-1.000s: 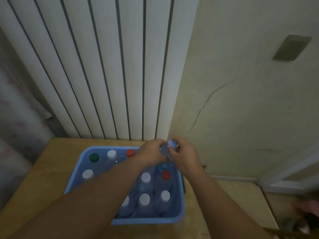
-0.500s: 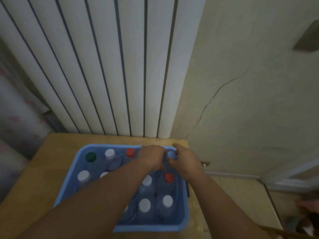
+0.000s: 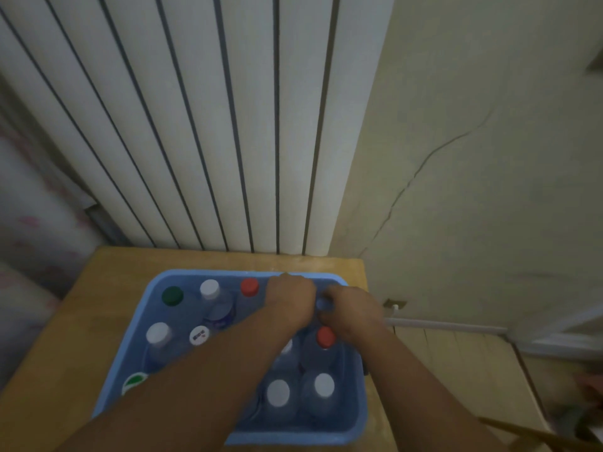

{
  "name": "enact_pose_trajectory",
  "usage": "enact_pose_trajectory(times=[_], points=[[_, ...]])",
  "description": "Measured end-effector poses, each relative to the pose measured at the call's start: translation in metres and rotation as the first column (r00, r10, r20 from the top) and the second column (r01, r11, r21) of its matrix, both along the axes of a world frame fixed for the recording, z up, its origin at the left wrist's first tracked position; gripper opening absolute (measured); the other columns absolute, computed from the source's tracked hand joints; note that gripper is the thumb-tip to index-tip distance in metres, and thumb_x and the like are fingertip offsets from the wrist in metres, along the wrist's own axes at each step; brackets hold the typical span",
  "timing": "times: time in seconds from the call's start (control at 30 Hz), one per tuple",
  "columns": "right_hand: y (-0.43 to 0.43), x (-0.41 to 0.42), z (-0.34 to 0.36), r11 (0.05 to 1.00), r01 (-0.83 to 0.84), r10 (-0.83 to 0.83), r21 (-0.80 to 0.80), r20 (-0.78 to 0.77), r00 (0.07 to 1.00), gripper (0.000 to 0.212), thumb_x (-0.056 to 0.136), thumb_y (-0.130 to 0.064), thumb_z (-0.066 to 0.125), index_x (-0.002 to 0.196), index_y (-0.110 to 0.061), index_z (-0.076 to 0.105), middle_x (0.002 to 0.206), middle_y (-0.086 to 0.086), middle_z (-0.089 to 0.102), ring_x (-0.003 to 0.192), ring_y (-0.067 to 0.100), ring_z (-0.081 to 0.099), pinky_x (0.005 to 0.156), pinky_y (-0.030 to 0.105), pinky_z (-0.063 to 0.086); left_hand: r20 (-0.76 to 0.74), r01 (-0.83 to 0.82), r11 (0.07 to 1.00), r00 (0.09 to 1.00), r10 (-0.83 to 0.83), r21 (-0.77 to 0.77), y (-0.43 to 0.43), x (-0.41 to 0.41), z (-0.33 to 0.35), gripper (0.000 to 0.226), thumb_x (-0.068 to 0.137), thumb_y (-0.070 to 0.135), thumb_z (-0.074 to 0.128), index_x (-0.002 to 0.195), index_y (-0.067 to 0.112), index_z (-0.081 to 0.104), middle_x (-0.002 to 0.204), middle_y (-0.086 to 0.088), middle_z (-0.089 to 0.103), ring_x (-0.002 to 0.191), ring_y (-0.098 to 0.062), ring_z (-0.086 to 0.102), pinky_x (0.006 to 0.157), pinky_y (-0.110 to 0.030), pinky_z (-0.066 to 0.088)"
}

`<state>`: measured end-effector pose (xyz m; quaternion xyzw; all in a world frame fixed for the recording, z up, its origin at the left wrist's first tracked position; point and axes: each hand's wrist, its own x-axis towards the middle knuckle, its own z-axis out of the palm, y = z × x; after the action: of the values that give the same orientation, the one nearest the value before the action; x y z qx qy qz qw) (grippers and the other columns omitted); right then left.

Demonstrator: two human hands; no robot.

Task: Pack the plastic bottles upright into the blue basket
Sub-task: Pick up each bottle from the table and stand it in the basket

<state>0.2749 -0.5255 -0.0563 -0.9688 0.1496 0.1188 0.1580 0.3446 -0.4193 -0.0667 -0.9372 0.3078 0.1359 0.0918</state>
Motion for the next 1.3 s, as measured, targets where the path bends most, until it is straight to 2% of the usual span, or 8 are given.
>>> enact_pose_trajectory(times=[0.2, 0.33, 0.57, 0.7, 0.9, 1.1, 1.23, 1.3], points=[[0.001, 0.003, -0.009, 0.967, -0.151, 0.141, -0.204, -0.062, 0.988, 0.028, 0.088, -0.039, 0.051, 0.109, -0.027, 0.066, 0.107, 0.006, 0.066, 0.102, 0.025, 0.059, 0.077, 0.028, 0.039, 0.034, 0.014, 1.0, 0.999, -0.014, 0.017, -0.001, -0.005, -0.003, 0.021, 0.095, 0.029, 0.055, 0.107, 0.018, 0.067, 0.116, -0.005, 0.067, 0.11, -0.025, 0.059, 0.088, -0.035, 0.045], [0.005, 0.003, -0.014, 0.93, -0.199, 0.199, -0.31, -0.032, 0.979, 0.019, 0.09, -0.031, 0.048, 0.094, -0.024, 0.065, 0.099, 0.003, 0.068, 0.099, 0.025, 0.059, 0.077, 0.03, 0.034, 0.037, 0.024, 0.999, 0.999, -0.026, 0.037, -0.002, -0.007, 0.002, 0.019, 0.096, 0.024, 0.054, 0.108, 0.016, 0.067, 0.116, -0.006, 0.067, 0.111, -0.026, 0.058, 0.089, -0.035, 0.045], [0.005, 0.001, -0.017, 0.928, -0.21, 0.203, -0.306, -0.054, 0.978, 0.017, 0.09, -0.024, 0.049, 0.098, -0.023, 0.064, 0.103, 0.003, 0.067, 0.104, 0.025, 0.057, 0.083, 0.032, 0.036, -0.061, -0.014, 0.995, 0.998, 0.008, -0.102, 0.008, -0.006, 0.007, 0.024, 0.09, 0.031, 0.06, 0.109, 0.019, 0.067, 0.112, -0.006, 0.068, 0.104, -0.024, 0.062, 0.081, -0.034, 0.048], [-0.003, -0.006, -0.009, 0.986, -0.111, 0.109, -0.122, -0.02, 0.994, 0.032, 0.09, -0.021, 0.05, 0.119, -0.027, 0.062, 0.113, 0.009, 0.063, 0.108, 0.027, 0.056, 0.089, 0.032, 0.044, -0.258, -0.09, 0.944, 0.966, 0.005, -0.317, 0.02, -0.006, 0.012, 0.033, 0.086, 0.036, 0.06, 0.118, 0.027, 0.064, 0.116, 0.0, 0.066, 0.106, -0.023, 0.062, 0.089, -0.037, 0.052], [0.011, -0.015, 0.016, 0.971, 0.075, -0.106, 0.227, 0.125, 0.987, 0.027, 0.095, -0.022, 0.049, 0.114, -0.023, 0.068, 0.118, 0.002, 0.068, 0.108, 0.021, 0.061, 0.091, 0.028, 0.045, -0.402, -0.289, 0.779, 0.914, 0.051, -0.556, 0.051, -0.019, 0.029, 0.045, 0.086, 0.018, 0.06, 0.13, 0.03, 0.057, 0.135, 0.005, 0.054, 0.121, -0.015, 0.054, 0.102, -0.034, 0.045], [0.04, -0.037, 0.037, 0.912, 0.139, -0.215, 0.387, 0.16, 0.963, 0.02, 0.09, -0.021, 0.055, 0.106, -0.025, 0.067, 0.093, -0.004, 0.068, 0.081, 0.017, 0.064, 0.082, 0.03, 0.054, -0.373, -0.309, 0.733, 0.924, 0.081, -0.607, 0.092, -0.028, 0.043, 0.033, 0.088, 0.013, 0.057, 0.116, 0.029, 0.065, 0.123, 0.005, 0.061, 0.115, -0.017, 0.056, 0.1, -0.036, 0.047], [0.063, -0.05, 0.043, 0.952, 0.075, -0.121, 0.298, 0.138, 0.983, 0.027, 0.088, -0.023, 0.061, 0.114, -0.024, 0.065, 0.116, -0.004, 0.066, 0.102, 0.014, 0.061, 0.087, 0.023, 0.044, -0.315, -0.28, 0.747, 0.944, 0.099, -0.603, 0.123, -0.037, 0.046, 0.039, 0.089, 0.011, 0.059, 0.125, 0.025, 0.061, 0.129, 0.0, 0.057, 0.12, -0.019, 0.054, 0.102, -0.034, 0.043], [0.074, -0.053, 0.045, 0.959, 0.052, -0.09, 0.277, 0.125, 0.988, 0.036, 0.087, -0.025, 0.063, 0.123, -0.027, 0.06, 0.128, -0.005, 0.059, 0.111, 0.015, 0.058, 0.086, 0.024, 0.043, -0.233, -0.263, 0.808, 0.959, 0.16, -0.527, 0.138, -0.04, 0.047, 0.043, 0.086, 0.014, 0.06, 0.127, 0.028, 0.061, 0.128, 0.0, 0.06, 0.118, -0.021, 0.056, 0.1, -0.036, 0.046]])
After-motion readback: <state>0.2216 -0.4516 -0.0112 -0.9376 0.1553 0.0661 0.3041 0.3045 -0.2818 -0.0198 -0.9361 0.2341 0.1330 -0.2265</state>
